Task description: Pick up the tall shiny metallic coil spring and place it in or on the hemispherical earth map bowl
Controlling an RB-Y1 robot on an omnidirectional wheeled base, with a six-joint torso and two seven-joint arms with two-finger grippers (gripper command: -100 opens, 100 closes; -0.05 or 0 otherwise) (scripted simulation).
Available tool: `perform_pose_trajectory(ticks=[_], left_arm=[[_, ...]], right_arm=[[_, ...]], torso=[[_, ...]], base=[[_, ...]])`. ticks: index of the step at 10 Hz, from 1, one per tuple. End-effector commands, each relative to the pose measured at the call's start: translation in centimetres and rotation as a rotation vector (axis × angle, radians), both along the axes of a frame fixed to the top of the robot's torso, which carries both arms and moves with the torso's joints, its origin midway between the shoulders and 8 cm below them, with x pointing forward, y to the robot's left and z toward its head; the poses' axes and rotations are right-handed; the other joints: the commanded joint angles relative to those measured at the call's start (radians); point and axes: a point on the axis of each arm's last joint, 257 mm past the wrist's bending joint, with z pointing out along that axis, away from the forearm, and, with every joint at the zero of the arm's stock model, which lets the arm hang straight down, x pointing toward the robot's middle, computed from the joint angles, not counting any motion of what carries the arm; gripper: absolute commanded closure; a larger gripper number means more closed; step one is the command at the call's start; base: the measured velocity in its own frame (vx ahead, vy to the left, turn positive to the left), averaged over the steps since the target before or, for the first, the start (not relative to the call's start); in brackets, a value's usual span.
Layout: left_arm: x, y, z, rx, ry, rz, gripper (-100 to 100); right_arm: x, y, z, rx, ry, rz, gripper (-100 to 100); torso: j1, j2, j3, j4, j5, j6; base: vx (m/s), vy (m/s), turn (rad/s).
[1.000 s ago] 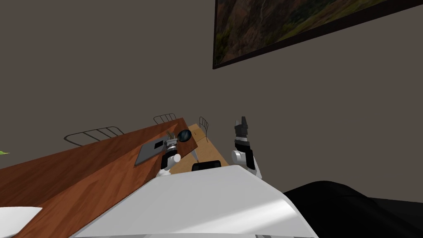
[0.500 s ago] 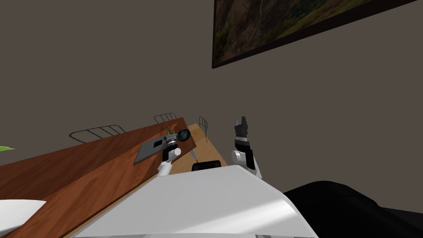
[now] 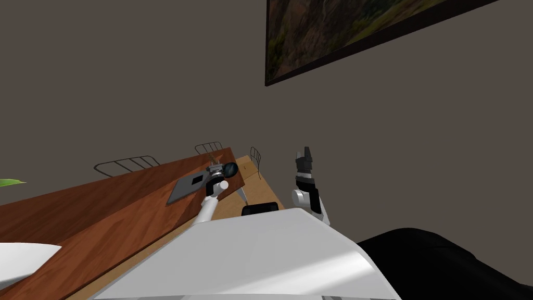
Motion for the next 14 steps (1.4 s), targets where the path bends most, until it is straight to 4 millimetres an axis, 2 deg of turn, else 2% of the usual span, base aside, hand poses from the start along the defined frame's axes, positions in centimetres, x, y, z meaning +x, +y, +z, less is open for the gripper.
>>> perform_pose_trajectory(ticks=[1,7,8,12,14], left_arm=[[1.3,0.0,0.9,0.007,-0.012,0.005,100],[5.4,0.7,3.5,0.053,-0.010,0.039,100],[5.4,0.7,3.6,0.052,-0.011,0.039,100],[7.9,1.0,4.3,0.100,0.040,0.071,100],[8.4,1.0,4.3,0.112,0.058,0.079,100]], right_arm=[[0.0,0.0,0.0,0.000,0.000,0.000,0],[0.0,0.0,0.0,0.000,0.000,0.000,0],[0.0,0.0,0.0,0.000,0.000,0.000,0],[0.0,0.0,0.0,0.000,0.000,0.000,0],[0.0,0.0,0.0,0.000,0.000,0.000,0]], torso=[[0.000,0.000,0.000,0.000,0.000,0.000],[0.000,-0.003,-0.002,-0.001,-0.001,0.000],[0.000,-0.003,-0.002,-0.001,-0.001,-0.001],[0.001,-0.003,-0.002,-0.002,-0.002,0.000],[0.001,-0.003,-0.003,-0.002,-0.002,0.000]], base=[[0.016,-0.045,0.064],[0.032,-0.054,0.056],[0.035,-0.033,0.028],[0.032,-0.028,0.041],[0.023,-0.015,0.012]])
